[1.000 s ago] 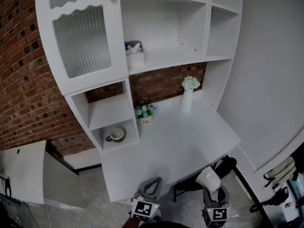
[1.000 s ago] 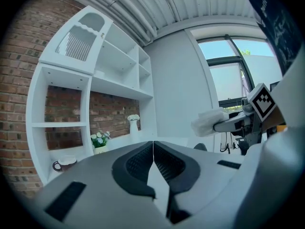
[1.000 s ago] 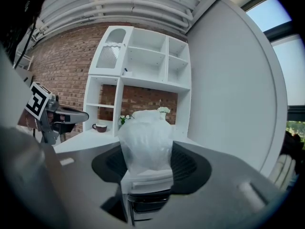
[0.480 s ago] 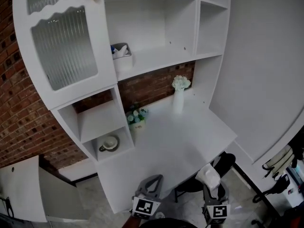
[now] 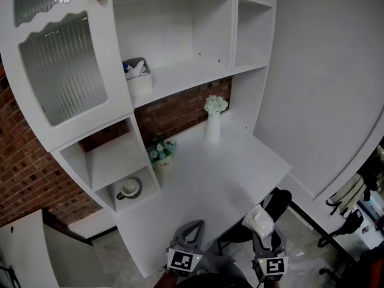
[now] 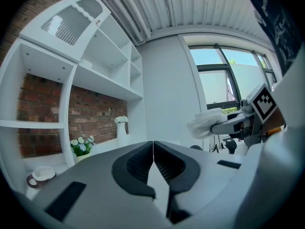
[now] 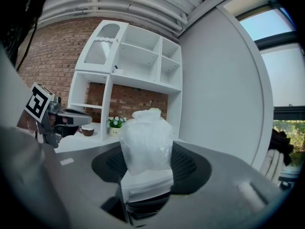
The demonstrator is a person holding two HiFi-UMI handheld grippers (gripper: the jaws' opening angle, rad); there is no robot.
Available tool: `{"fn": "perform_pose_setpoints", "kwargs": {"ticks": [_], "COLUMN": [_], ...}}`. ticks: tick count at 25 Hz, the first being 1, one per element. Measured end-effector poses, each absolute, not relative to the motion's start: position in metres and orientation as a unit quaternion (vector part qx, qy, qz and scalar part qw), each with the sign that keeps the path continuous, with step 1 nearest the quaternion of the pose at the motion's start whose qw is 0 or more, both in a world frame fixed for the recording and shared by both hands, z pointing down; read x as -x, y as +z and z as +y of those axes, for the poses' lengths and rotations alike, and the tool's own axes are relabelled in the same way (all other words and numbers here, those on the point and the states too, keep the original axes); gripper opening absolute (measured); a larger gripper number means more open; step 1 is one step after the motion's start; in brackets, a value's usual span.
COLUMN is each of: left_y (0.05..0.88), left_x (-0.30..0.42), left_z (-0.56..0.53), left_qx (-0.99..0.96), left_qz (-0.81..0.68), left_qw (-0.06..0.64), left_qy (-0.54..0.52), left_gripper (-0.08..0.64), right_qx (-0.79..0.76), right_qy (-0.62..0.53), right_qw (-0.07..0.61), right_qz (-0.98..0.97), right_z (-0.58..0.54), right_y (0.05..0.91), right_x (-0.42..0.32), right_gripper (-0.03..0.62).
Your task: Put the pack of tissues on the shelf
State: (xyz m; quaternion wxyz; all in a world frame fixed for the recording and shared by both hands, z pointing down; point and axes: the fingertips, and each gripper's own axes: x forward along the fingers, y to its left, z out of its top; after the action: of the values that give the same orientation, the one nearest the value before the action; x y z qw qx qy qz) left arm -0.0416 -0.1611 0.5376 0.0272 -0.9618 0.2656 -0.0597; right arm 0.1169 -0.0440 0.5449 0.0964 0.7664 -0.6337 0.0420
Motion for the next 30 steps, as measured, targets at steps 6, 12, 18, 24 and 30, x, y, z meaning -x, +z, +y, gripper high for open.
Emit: {"fn": "perform_pose_setpoints", "kwargs": {"ticks": [6,12,18,24,30], "left_y": [0.54,0.534,0.536,0.53,0.53], "left_x": [0.032,0.027,0.02,0.005,-0.016], "left_z": [-0.167,-0.18,-0.191,-0.204,-0.215], "left_qx": [0.964,0.962,0.958,0.954,0.951], "left_qz": [0.255,0.264,0.279,0.292,0.302], "left_qw": [0.026,0.036,0.035,0.037,0.039], "left_qy": [-0.063,-0.057,-0.061,-0.049,-0.056], "left_gripper": [0.011,0.011,0.011,0.011,0.011], "right_qx": [-0.773,-0.773,-0.761,-0.75,-0.746], "right_qy": [0.044,0.042,0.036,0.028,0.019], "right_qw": [0.096,0.093,0.09,0.112,0.104], "right_qz": [-0.625,-0.626,-0.641,-0.651,-0.658], "right_z": [-0.044,-0.057,-0.078,-0.1,-0.121], "right_y": [0.542,0.542,0.537,0.533,0.523], "right_x": [-0.125,-0.137,-0.146,-0.166,-0.193], "right_gripper": [0.23,0.23,0.23,0.23,0.23]}}
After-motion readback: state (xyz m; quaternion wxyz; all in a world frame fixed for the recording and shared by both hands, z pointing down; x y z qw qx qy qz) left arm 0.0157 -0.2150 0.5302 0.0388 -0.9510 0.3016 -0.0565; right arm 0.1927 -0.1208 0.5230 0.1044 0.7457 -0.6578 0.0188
